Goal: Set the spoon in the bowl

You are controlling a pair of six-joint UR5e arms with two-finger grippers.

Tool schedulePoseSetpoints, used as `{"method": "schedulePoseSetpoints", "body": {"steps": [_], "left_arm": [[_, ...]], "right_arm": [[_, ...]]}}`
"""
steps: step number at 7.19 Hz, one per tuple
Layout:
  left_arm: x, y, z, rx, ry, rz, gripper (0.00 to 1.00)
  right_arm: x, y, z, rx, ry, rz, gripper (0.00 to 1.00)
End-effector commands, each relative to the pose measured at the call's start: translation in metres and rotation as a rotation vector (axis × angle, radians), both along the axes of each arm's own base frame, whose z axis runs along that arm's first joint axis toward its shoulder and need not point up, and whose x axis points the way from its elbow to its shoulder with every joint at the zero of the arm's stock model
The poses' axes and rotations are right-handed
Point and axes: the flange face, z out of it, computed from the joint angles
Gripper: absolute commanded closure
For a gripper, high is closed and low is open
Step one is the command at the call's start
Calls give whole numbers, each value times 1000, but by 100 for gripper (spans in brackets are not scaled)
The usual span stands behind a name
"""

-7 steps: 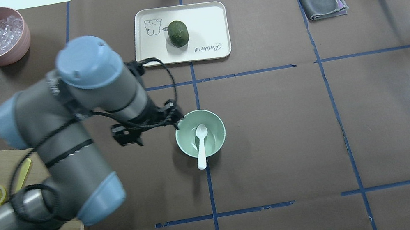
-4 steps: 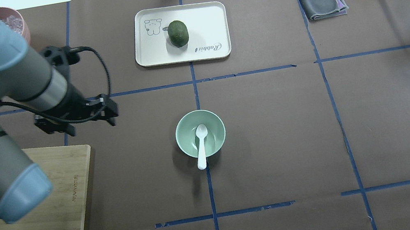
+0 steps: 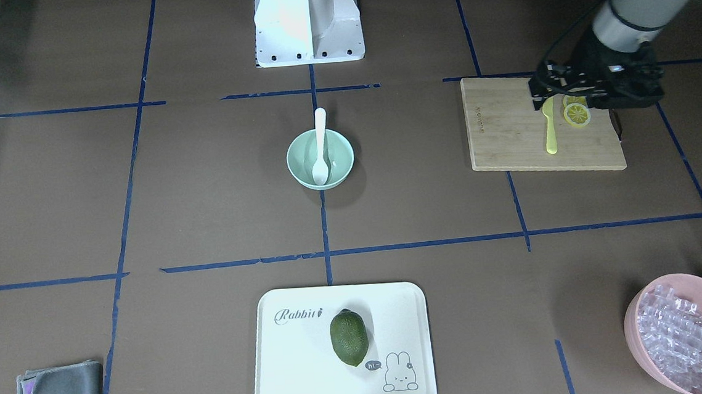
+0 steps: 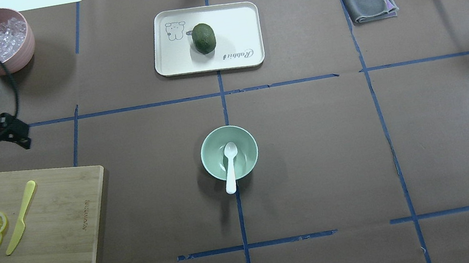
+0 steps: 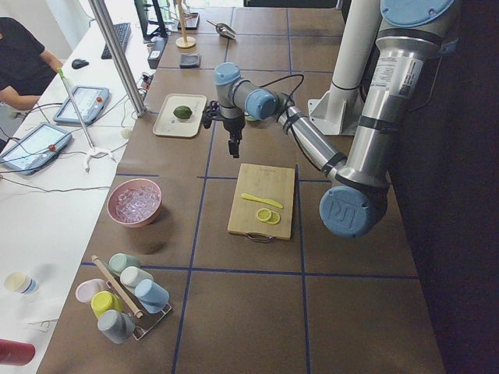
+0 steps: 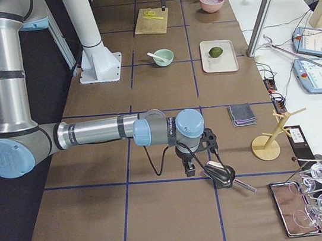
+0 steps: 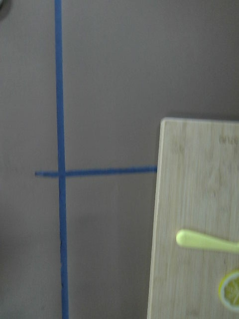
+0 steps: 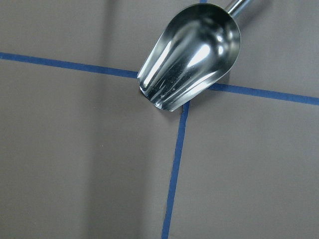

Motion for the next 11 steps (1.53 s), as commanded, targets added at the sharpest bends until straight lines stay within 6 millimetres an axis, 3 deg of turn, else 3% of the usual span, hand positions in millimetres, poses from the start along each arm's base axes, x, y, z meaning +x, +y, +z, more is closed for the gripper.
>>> {"method": "schedulePoseSetpoints", "body": {"steps": [1, 2, 4, 6, 8, 9, 11], "left_arm": [[-77, -5, 66, 44, -26, 48, 0], [-114, -20, 94, 75, -28, 71, 0], [-190, -41, 172, 86, -15, 108, 0], [-253, -37, 236, 106, -16, 106, 0], [-270, -2, 296, 112, -12, 112, 0], [-271, 14, 317, 104, -12, 108, 0], [-270, 24, 326, 103, -12, 103, 0]], "right_arm": [[6, -13, -10, -12, 2, 41, 0], [6, -13, -12, -12, 2, 44, 0], [5, -11, -9, -15, 0, 49, 0], [6, -9, 0, -3, -7, 77, 0], [6, -9, 0, -5, -8, 79, 0], [5, -8, 2, -12, -11, 81, 0], [3, -8, 0, -13, -42, 80, 0]]}}
